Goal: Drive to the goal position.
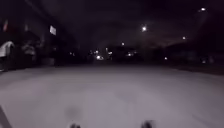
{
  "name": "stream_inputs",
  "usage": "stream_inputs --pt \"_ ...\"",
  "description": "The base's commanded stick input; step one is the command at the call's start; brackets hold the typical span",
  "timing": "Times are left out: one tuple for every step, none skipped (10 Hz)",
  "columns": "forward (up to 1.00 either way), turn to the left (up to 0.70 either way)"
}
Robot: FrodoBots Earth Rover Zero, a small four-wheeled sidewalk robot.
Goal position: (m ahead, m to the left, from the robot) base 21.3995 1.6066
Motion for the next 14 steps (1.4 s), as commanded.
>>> stream_inputs --pt "0.5 0.0" --pt "0.5 0.0" --pt "0.5 0.0" --pt "0.5 0.0" --pt "0.5 0.0" --pt "0.5 0.0" --pt "0.5 0.0" --pt "0.5 0.0" --pt "0.5 0.0" --pt "0.5 0.0" --pt "0.5 0.0" --pt "0.5 0.0" --pt "0.5 0.0" --pt "0.5 0.0"
